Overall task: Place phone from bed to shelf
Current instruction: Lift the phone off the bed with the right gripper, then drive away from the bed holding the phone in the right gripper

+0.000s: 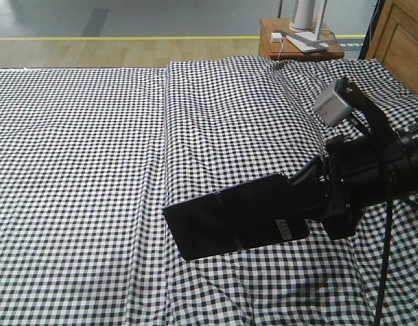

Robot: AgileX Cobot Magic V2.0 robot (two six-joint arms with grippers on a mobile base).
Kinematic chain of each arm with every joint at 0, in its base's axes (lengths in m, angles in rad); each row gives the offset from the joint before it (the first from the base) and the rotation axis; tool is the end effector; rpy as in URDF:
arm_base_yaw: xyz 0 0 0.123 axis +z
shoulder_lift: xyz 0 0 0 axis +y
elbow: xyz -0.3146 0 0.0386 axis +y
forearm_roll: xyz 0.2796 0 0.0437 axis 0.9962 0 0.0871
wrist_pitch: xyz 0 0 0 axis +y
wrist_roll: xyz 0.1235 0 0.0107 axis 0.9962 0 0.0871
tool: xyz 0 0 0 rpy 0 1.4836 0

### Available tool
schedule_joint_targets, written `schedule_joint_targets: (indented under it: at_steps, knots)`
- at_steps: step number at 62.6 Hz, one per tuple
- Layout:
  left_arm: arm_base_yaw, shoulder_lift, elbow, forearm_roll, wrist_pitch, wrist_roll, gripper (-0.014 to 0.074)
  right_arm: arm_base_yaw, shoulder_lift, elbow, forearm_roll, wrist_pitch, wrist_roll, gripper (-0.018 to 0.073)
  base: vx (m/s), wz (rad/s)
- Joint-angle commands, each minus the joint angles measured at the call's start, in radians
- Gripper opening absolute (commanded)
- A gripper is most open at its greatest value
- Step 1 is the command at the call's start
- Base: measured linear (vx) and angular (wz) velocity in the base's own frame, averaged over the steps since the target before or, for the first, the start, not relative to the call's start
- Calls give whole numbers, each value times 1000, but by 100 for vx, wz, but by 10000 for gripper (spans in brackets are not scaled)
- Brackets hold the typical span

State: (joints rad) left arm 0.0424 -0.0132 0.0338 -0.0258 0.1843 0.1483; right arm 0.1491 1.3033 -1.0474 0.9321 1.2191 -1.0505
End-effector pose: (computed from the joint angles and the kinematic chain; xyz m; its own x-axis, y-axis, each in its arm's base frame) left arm 0.0884 0.0032 0.1807 -0.1210 0.1176 -0.9857 -0.0230 0.9924 0.1212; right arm 0.2492 0.1319 0.3326 -0.5312 -0.4638 -0.7090 -0.8371 0.4166 0.3546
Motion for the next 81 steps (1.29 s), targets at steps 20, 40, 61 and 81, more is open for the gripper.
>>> schedule_joint_targets:
  at_steps: [20, 40, 61, 81]
  knots:
    - [-4, -13, -21, -9, -72, -6, 1, -1, -32, -25, 73, 68, -1, -2, -4, 15]
    - [-4, -13, -21, -9, -72, -6, 1, -1, -32, -25, 73, 68, -1, -2, -9, 37]
    - [-4, -13, -21, -9, -72, -6, 1, -1, -32, -25, 73, 68, -1, -2, -12, 47]
    - [-4, -13, -21, -9, -72, -6, 1, -1, -32, -25, 73, 68, -1, -2, -12, 46]
